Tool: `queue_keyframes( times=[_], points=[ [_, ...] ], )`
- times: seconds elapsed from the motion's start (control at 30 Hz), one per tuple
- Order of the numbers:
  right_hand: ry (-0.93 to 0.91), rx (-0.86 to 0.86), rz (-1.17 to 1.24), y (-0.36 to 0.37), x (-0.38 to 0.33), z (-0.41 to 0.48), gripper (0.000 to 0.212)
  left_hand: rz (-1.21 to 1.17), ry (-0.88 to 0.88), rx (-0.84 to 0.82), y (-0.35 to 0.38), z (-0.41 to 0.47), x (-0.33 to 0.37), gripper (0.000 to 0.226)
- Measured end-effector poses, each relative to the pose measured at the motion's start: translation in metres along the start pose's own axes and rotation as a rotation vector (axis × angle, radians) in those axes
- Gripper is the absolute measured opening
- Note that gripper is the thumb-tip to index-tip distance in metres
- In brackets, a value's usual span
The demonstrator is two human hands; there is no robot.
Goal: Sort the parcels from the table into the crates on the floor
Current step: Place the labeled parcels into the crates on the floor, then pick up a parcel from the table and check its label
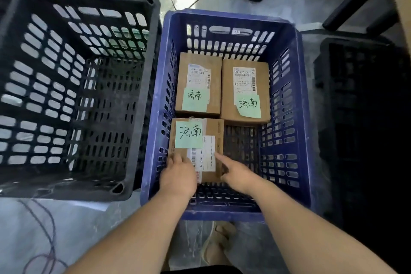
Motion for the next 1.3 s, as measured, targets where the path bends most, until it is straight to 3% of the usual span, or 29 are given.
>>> queue_keyframes(
  times=[0.13,0.33,0.57,0.77,1.3],
  points=[
    [-0.057,0.107,-0.227,-0.010,-0.033,-0.017,0.059,-0.114,0.117,0.051,-0.026,-0.010,-0.007,0.067],
    [-0.056,0.300,-0.462,-0.023,-0.093,-0.078,0.044,-0.095,0.240,0.229,-0.075,-0.057,-0.023,0.065],
    [-0.091,0.633,-0.452,-0.021,-0.136,-0.168,0.048,-0.056,0.423,0.347,-0.094,-0.135,-0.035,0.073],
    [-0.005,0.826,-0.473,-0.012,-0.132,-0.240,0.048,0.023,0.571,0.397,-0.107,-0.180,-0.027,0.071],
    [0.265,1.047,-0.554,0.028,-0.064,-0.434,0.066,0.233,0.930,0.550,-0.057,-0.326,0.049,0.072]
  ],
)
Point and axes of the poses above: each hand's wrist, its own z-axis towards the middle knuckle, its own y-axis out of the palm, x = y × z, the point moved 4 cm from there along z, towards the middle knuckle, and after that the axes turned 14 degrees about -y, right-handed, at the moved point
